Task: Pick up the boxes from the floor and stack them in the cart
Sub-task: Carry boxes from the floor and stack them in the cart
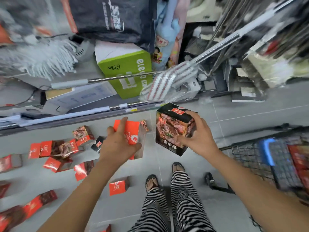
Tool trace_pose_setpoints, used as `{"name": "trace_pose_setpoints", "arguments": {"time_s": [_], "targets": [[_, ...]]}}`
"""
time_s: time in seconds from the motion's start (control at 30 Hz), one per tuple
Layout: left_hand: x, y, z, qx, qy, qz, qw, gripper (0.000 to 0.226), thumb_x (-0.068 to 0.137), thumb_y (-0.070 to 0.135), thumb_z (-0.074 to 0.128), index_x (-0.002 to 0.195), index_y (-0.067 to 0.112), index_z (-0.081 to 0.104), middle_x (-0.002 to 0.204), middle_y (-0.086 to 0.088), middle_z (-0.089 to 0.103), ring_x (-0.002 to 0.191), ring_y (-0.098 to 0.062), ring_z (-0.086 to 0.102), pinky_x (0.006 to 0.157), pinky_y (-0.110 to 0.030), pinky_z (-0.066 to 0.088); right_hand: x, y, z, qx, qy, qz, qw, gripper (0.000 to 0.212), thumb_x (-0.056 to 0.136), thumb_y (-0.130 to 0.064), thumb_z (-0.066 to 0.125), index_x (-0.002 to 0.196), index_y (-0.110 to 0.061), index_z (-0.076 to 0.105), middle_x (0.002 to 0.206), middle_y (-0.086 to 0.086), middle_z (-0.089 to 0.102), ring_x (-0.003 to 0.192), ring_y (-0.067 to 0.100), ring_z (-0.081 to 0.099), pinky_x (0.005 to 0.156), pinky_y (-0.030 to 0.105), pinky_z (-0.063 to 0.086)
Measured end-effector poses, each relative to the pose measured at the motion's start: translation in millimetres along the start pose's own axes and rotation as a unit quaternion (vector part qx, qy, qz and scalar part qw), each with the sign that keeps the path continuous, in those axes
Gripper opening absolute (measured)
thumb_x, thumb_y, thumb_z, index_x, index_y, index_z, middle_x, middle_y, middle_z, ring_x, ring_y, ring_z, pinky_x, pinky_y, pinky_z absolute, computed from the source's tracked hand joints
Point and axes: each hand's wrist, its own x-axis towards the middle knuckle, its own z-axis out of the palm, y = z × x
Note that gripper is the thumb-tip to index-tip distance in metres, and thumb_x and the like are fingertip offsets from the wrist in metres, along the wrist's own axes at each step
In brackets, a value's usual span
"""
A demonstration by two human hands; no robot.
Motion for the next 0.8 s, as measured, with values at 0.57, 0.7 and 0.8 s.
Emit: {"name": "trace_pose_setpoints", "arguments": {"time_s": [0.57,0.7,0.8], "targets": [[-109,189,-25,0.173,-0.06,0.373,0.91,0.099,0.067,0.052,0.073,0.146,0.048,0.012,0.129,-0.009,0.041,0.113,-0.033,0.051,0.087,-0.037,0.044,-193,21,-140,0.145,0.357,0.064,0.92,0.078,0.066,-0.012,0.086,0.12,-0.048,0.042,0.109,-0.016,0.06,0.095,-0.01,0.057,0.084,0.01,0.043],[-139,261,-5,0.187,-0.083,0.462,0.863,0.098,0.068,0.056,0.07,0.143,0.055,0.007,0.132,-0.006,0.038,0.114,-0.034,0.05,0.091,-0.04,0.042,-237,55,-182,0.159,0.446,0.115,0.873,0.082,0.066,-0.025,0.087,0.123,-0.056,0.038,0.128,-0.008,0.053,0.111,0.015,0.054,0.094,0.029,0.044],[-161,319,23,0.201,-0.117,0.522,0.82,0.097,0.071,0.053,0.069,0.143,0.055,0.004,0.123,-0.005,0.04,0.109,-0.032,0.05,0.089,-0.04,0.042,-268,90,-209,0.18,0.503,0.152,0.832,0.081,0.067,-0.017,0.087,0.129,-0.04,0.04,0.127,-0.014,0.049,0.116,0.009,0.048,0.091,0.006,0.032]]}}
